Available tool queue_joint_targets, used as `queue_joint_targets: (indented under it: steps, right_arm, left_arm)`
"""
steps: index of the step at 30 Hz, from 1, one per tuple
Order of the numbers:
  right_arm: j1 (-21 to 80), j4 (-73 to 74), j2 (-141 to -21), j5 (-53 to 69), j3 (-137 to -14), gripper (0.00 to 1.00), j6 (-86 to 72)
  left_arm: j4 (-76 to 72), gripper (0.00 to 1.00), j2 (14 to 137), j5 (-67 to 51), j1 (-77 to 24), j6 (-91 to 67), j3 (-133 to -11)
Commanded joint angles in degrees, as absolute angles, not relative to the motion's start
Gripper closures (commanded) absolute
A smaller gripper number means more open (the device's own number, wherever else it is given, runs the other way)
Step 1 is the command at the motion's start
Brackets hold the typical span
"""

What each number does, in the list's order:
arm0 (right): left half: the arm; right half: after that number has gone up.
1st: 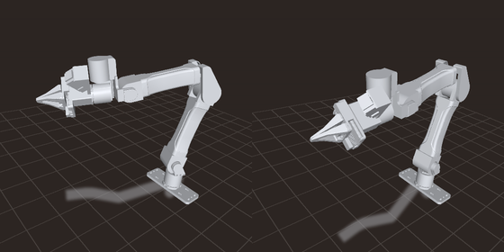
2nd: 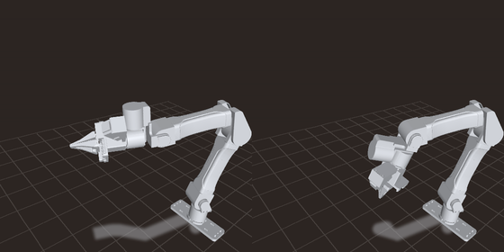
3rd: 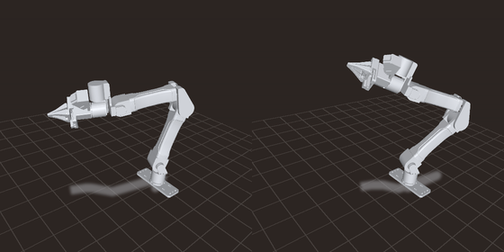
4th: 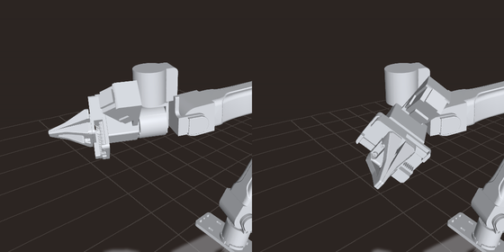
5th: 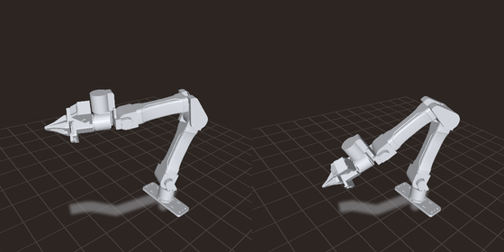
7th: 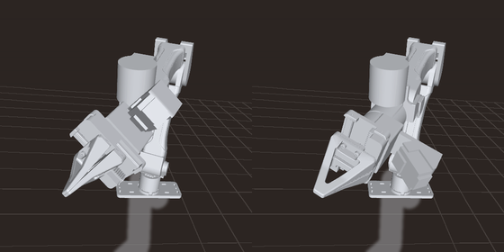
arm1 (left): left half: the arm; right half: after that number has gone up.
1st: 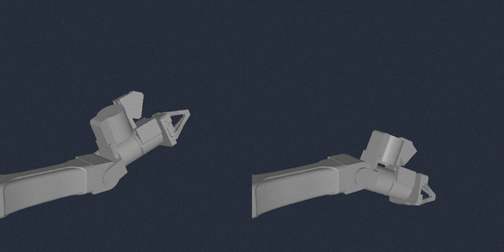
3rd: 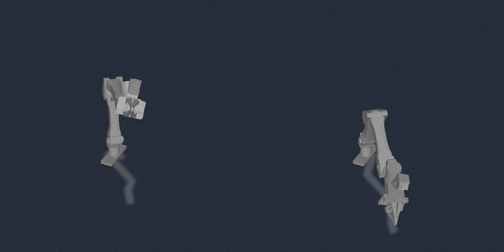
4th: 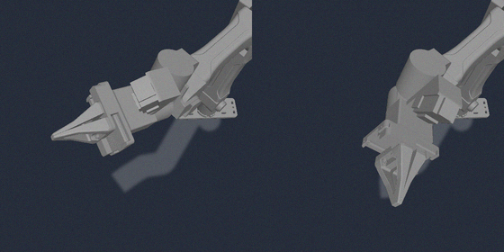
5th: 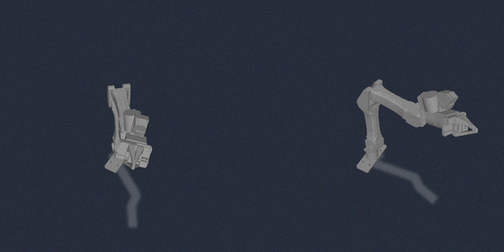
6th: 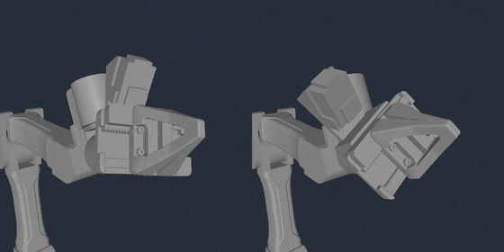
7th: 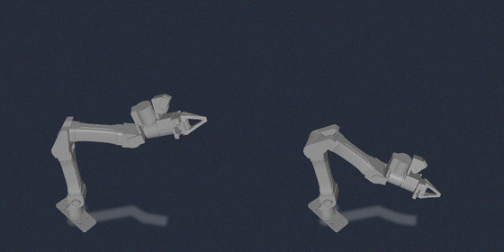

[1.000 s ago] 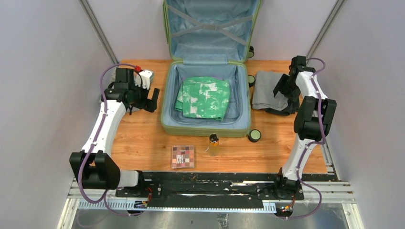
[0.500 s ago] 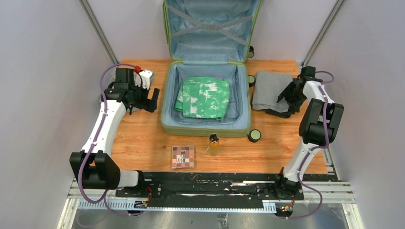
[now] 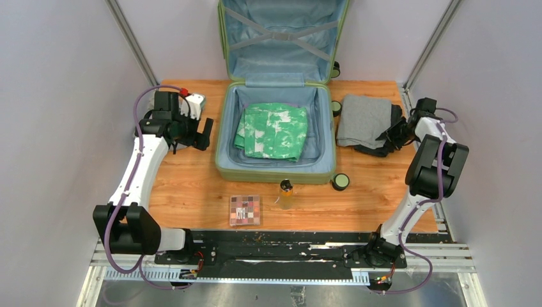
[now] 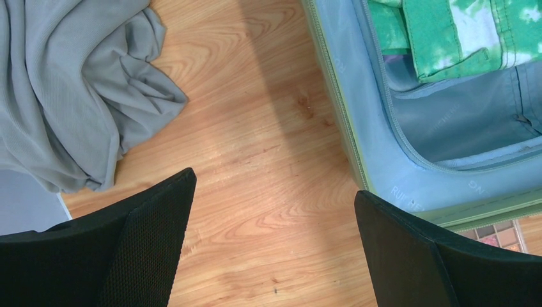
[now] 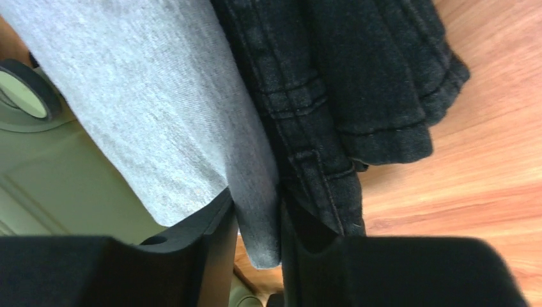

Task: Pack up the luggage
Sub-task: Pick up the clothes at the center of the board.

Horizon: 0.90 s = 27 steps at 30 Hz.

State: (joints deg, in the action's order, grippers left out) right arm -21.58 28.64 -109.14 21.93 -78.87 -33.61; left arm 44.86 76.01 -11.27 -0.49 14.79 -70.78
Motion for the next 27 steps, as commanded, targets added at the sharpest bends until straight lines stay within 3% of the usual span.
queue_joint_targets:
  steps: [1,9,18,27]
  right_arm:
    - [-21.7,27.6,-109.4,26.6,-80.3,0.74,-35.5]
    - [-21.6,28.7,-108.9,28.4,-83.1,1.0,-35.7]
    - [-19.7,31.3,-103.9,28.6,-89.3,1.0,-34.4]
    - [-11.6,37.7,-101.3,25.1,-106.3,1.0,-34.5]
  left_arm:
    - [44.6,0.0,73.9,-10.8,-0.2,15.4,-70.8]
    - [45.2,0.0,72.1,-10.1,-0.2,16.1,-70.9]
    - [45.7,0.0,71.8,-10.4,-0.2,15.8,-71.2]
    - [46.4,0.0,70.9,-10.8,-0.2,15.6,-71.5]
